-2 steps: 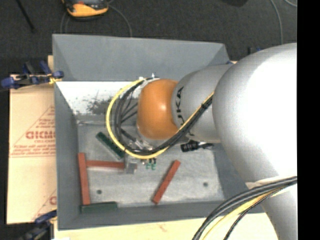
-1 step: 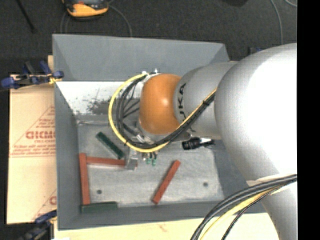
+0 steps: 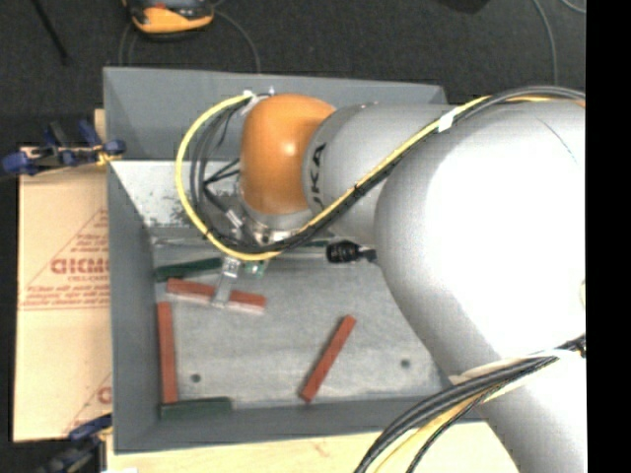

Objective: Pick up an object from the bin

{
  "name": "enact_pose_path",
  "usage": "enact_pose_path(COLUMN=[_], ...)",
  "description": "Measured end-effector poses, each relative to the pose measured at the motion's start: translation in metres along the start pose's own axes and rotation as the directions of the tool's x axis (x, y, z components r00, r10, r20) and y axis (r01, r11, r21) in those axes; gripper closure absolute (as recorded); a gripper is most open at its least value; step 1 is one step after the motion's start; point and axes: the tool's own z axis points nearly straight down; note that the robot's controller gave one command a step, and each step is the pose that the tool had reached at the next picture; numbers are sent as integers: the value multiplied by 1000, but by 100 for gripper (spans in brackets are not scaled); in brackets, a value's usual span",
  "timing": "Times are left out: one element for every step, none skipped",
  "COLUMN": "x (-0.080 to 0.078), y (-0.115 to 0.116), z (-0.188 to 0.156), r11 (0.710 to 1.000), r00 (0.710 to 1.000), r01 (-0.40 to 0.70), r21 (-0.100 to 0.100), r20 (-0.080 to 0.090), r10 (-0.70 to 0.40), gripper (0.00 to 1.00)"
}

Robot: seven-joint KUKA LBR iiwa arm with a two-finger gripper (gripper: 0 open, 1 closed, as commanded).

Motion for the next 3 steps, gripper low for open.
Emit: enact_pose_path(x=[0,0,-21], y=[0,0,-20], z=[0,0,-8], r11=[1000,1000,975], r00=[1000,1000,975], r01=[1,1,224], r21=[1,1,0], r20=[0,0,1], r10=[-1,-1,-224], gripper=[0,0,0])
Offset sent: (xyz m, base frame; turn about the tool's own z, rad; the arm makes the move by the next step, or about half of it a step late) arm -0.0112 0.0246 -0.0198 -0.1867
